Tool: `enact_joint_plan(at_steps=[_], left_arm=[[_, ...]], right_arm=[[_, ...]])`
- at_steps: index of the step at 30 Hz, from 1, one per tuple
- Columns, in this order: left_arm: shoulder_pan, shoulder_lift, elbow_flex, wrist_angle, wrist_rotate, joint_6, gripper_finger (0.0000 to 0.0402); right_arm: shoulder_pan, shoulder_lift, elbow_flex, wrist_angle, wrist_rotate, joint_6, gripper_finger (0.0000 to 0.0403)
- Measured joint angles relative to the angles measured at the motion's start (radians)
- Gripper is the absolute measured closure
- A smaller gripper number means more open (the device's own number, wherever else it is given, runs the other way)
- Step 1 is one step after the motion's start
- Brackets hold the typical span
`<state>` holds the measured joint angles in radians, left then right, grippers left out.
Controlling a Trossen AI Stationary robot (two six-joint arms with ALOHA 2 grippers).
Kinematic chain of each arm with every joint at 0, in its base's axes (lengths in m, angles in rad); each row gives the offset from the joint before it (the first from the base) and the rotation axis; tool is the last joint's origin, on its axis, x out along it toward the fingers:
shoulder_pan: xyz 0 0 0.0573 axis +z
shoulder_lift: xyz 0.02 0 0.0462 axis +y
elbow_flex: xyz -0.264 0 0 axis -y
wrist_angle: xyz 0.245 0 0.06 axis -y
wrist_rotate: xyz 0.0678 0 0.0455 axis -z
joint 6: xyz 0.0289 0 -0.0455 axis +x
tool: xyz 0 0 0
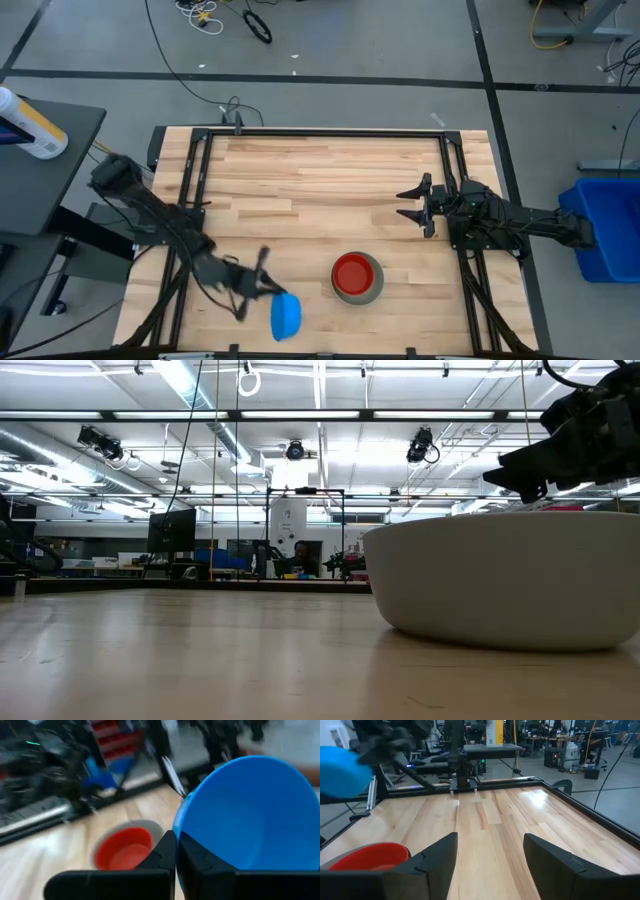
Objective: Nest bowls inside each other
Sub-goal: Stack the light blue bowl on the red bowl
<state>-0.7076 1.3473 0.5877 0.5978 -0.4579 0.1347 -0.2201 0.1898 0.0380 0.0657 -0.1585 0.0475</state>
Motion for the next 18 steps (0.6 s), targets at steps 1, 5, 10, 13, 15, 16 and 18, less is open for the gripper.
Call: enact_joint_plan(at_steps=[1,5,10,13,15,16,18], left_arm=[[0.014,-0.038,-0.068,0.087,0.003,0.003,0.0396],[0.092,-0.177,-0.298,0.354,0.048,0.0,0.0396],[0.218,-0.365,-0.474,0.327,0.061,0.005,0.0396],[0.302,-0.492,-0.566,0.326,0.088,0.003,0.0396],[0.356,-0.581,-0.577,0.235,0.119,-0.019,0.0396],[0.379,-0.636,-0.576,0.154,0.135,-0.023,0.0396],[0.418,-0.732,-0.576,0.053,0.165,-0.025,0.0396]], right_arm=[[0.0,0.0,0.0,0.001,0.0,0.0,0.0169],[0.0,0.0,0.0,0.006,0.0,0.0,0.0173],[0.0,0.0,0.0,0.015,0.0,0.0,0.0176],[0.0,0.0,0.0,0.015,0.0,0.0,0.0174],[0.0,-0.001,0.0,0.014,0.0,0.001,0.017],[0.0,0.0,0.0,0.013,0.0,0.001,0.0169],[0.0,0.0,0.0,0.013,0.0,0.001,0.0165]])
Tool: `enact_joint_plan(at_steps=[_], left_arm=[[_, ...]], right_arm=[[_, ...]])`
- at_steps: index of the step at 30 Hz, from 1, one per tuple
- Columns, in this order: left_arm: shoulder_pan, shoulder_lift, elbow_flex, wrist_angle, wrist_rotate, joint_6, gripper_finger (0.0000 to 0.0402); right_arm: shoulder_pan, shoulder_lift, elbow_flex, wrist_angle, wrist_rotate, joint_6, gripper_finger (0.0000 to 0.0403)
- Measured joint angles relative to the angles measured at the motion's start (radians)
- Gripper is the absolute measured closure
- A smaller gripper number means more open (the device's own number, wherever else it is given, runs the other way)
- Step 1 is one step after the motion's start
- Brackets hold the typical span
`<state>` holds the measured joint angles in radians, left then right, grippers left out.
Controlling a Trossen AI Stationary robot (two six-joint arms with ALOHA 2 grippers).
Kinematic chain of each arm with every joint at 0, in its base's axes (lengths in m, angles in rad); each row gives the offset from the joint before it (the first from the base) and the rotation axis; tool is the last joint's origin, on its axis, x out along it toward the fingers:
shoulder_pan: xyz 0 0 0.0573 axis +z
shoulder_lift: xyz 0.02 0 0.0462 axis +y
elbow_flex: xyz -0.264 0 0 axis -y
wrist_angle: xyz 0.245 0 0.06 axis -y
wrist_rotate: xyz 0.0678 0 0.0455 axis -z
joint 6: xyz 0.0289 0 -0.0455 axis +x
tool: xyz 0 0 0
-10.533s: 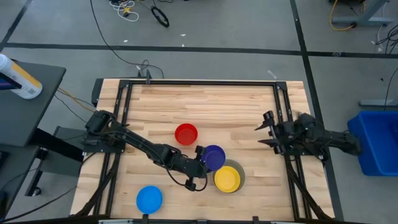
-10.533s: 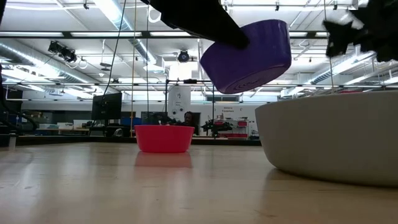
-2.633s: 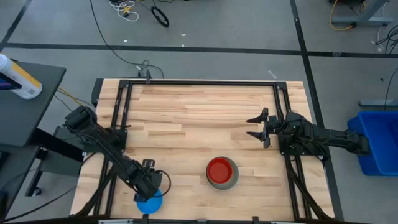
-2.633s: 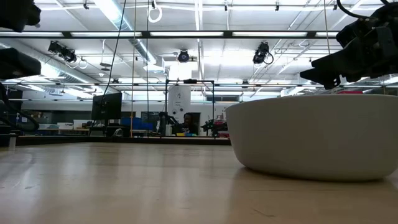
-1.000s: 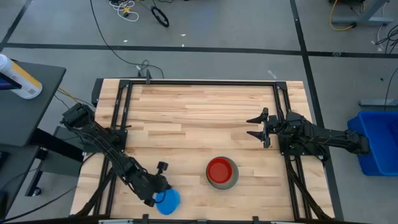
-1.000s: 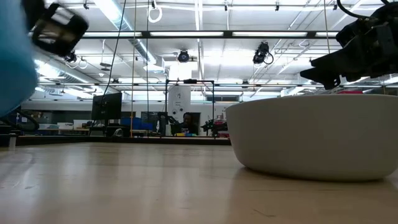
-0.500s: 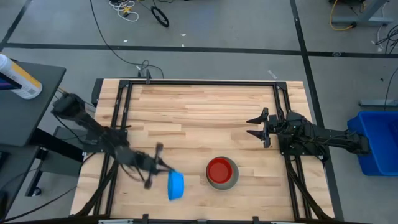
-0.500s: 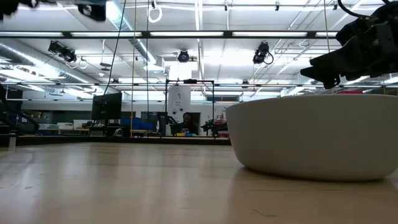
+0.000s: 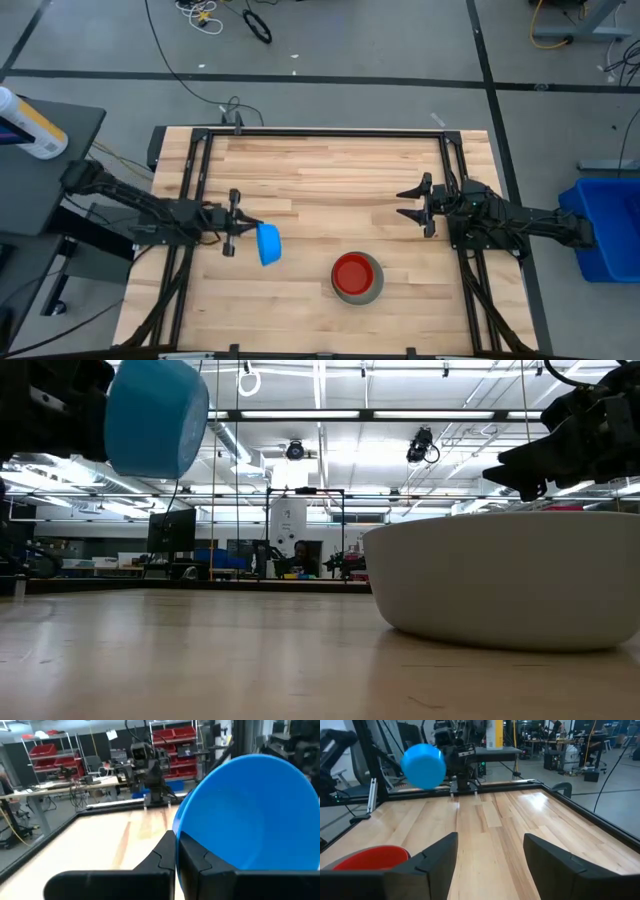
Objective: Nest bowls inside each other
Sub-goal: Stack the light blue bowl on the red bowl
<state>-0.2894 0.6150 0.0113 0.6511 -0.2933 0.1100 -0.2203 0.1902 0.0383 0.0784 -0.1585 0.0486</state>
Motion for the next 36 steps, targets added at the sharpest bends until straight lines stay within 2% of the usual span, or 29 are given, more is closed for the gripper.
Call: enact_joint_plan(at_steps=[4,11,13,15,17,20,26,32,36], left_arm=[[0.072,-0.189,0.0,-0.246,0.005,-0.021,0.0396],[0.145,-0.532,0.0,-0.581,0.057,-0.069,0.0396],[0.154,-0.603,0.007,-0.618,0.099,-0.076,0.0396],[0.159,-0.613,0.026,-0.673,0.142,-0.082,0.0396],[0.161,-0.603,0.049,-0.741,0.129,-0.103,0.0396],[0.162,-0.542,0.058,-0.746,0.103,-0.116,0.0396],[0.161,-0.373,0.058,-0.576,0.125,-0.117,0.0396],[0.161,-0.093,0.168,-0.452,0.144,-0.094,0.0396],[0.161,0.145,0.287,-0.344,0.211,-0.035,0.0396]], right_arm=[[0.0,0.0,0.0,-0.001,0.0,0.0,0.0156],[0.0,0.0,0.0,-0.001,0.0,0.0,0.0141],[0.0,0.0,0.0,0.0,0.0,0.0,0.0138],[0.0,0.0,0.0,0.0,0.0,0.0,0.0135],[0.0,0.0,0.0,0.0,0.0,0.0,0.0132],[0.0,0.0,0.0,0.002,0.0,0.0,0.0128],[0.0,0.0,0.0,0.008,0.0,0.0,0.0121],[0.0,0.0,0.0,0.009,0.0,0.0,0.0115],[0.0,0.0,0.0,0.008,0.0,0.0,0.0111]])
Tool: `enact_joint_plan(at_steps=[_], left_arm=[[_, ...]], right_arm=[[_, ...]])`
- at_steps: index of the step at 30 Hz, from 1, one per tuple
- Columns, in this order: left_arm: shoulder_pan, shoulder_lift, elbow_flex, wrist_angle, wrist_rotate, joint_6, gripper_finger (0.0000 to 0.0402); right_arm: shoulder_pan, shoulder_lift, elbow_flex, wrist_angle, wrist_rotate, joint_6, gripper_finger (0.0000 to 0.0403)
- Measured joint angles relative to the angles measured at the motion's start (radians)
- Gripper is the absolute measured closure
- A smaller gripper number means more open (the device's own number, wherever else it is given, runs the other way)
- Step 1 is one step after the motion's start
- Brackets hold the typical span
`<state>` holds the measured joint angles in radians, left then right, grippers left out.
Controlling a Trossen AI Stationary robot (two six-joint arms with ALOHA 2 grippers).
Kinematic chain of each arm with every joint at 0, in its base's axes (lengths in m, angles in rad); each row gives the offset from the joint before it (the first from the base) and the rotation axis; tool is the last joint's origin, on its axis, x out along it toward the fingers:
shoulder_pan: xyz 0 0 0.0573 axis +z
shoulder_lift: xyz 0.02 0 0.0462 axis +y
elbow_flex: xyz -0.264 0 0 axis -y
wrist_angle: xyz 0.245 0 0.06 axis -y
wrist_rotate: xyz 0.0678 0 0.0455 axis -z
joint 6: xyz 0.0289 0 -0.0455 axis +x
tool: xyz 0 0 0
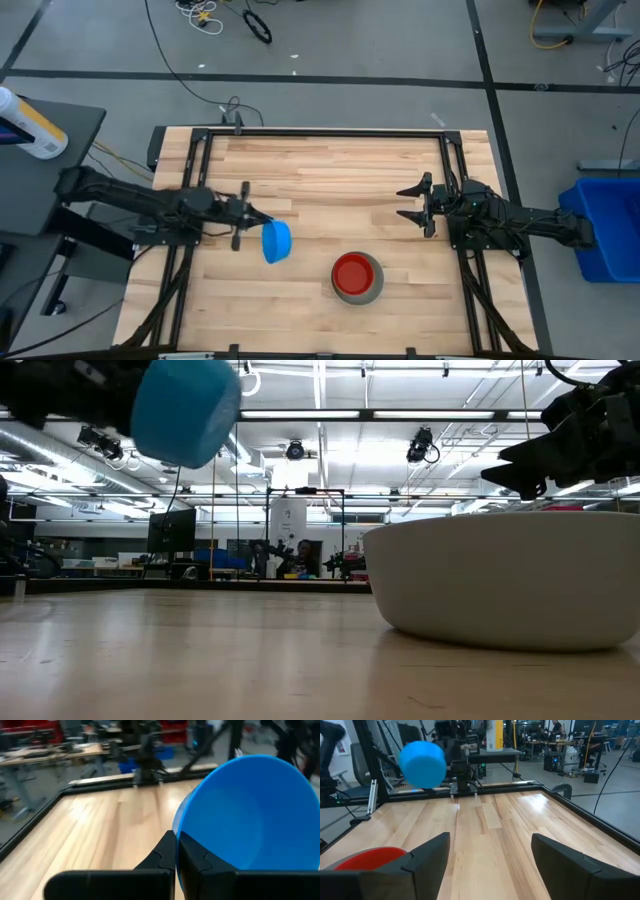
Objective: Nest bowls inside each other
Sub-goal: Stack the light blue bowl on the red bowl
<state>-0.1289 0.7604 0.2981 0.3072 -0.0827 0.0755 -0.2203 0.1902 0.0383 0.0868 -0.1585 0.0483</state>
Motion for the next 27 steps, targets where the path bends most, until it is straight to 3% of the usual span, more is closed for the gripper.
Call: enact_joint_plan(at_steps=[6,11,20,27], left_arm=[[0.001,0.373,0.213,0.005,0.062,0.069,0.0397],[0.001,0.597,0.402,-0.023,0.157,0.119,0.0397],[0.014,0.847,0.719,-0.157,0.261,0.221,0.0397],[0.046,0.981,0.837,-0.133,0.343,0.236,0.0397]], right_arm=[[0.0,0.0,0.0,0.0,0.0,0.019,0.0104],[0.0,0.0,0.0,0.0,0.0,0.02,0.0098],[0.0,0.0,0.0,0.0,0.0,0.02,0.0093],[0.0,0.0,0.0,-0.003,0.0,0.02,0.0103]])
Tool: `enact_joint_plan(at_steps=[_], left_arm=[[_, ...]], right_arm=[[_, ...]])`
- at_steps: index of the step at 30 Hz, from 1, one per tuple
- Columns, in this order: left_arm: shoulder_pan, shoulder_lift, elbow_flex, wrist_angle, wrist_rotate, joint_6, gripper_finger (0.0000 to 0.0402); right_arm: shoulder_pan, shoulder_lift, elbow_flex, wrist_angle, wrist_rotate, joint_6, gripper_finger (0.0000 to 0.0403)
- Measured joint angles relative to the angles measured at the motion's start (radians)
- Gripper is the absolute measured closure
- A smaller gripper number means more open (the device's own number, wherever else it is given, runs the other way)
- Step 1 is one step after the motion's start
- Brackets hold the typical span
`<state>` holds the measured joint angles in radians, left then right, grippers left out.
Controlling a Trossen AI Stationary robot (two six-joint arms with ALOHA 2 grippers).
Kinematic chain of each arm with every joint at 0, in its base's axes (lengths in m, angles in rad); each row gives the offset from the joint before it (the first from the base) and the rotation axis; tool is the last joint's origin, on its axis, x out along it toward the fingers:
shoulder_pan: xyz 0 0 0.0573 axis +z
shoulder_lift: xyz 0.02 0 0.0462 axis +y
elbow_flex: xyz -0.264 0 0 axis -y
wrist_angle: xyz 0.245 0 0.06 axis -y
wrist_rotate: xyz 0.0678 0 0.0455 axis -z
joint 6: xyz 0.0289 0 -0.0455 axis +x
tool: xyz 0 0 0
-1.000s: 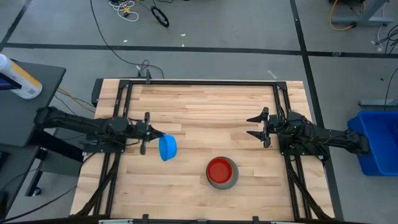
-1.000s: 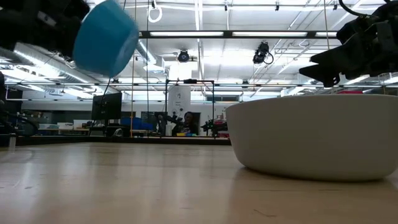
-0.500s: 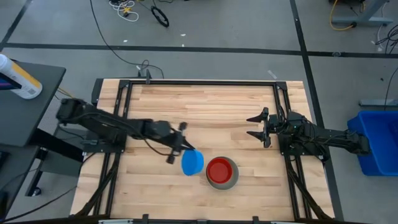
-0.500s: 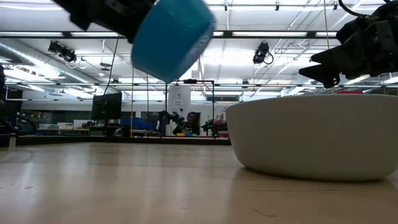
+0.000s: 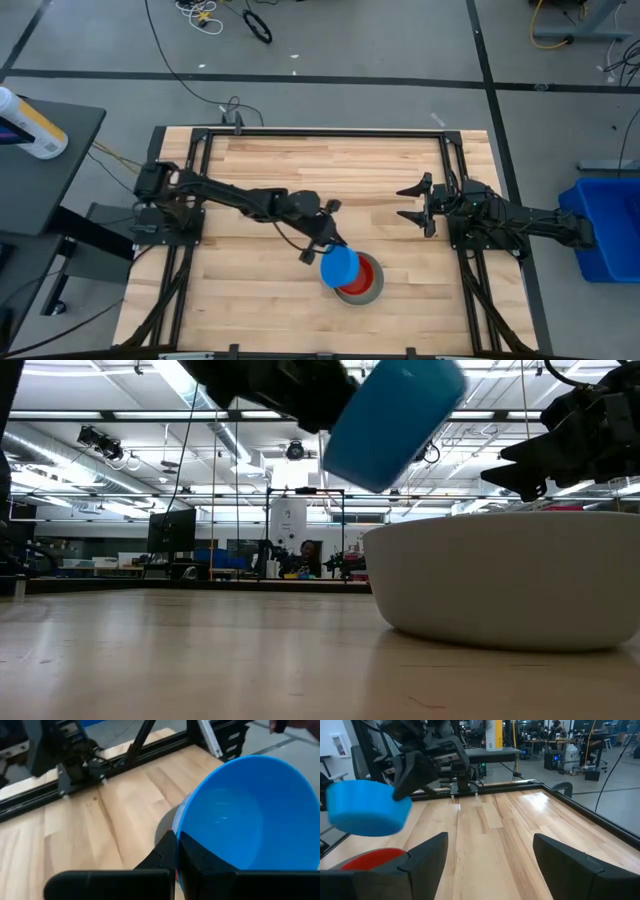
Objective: Nest bowls inside each other
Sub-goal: Stack the light blue bowl on the red bowl
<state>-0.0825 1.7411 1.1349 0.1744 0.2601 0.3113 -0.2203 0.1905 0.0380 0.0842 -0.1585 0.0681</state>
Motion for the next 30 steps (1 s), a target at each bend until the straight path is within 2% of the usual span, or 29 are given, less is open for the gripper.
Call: enact_joint_plan(at_steps=[4,10,17,22,30], left_arm=[[0.01,0.05,0.056,-0.005,0.045,-0.001,0.0397],[0.016,0.132,0.152,-0.102,0.077,0.007,0.0397],[0.016,0.194,0.23,-0.202,0.079,0.028,0.0397],[0.016,0.194,0.234,-0.256,0.078,0.042,0.0397],[0.013,0.194,0.234,-0.227,0.072,0.064,0.0397]], right_arm=[[0.0,0.0,0.0,-0.013,0.0,0.0,0.0111],[0.0,0.0,0.0,-0.014,0.0,0.0,0.0121],[0.0,0.001,0.0,-0.014,0.0,0.046,0.0135],[0.0,0.004,0.0,-0.016,0.0,0.059,0.0146],[0.0,0.007,0.0,-0.014,0.0,0.059,0.0163]])
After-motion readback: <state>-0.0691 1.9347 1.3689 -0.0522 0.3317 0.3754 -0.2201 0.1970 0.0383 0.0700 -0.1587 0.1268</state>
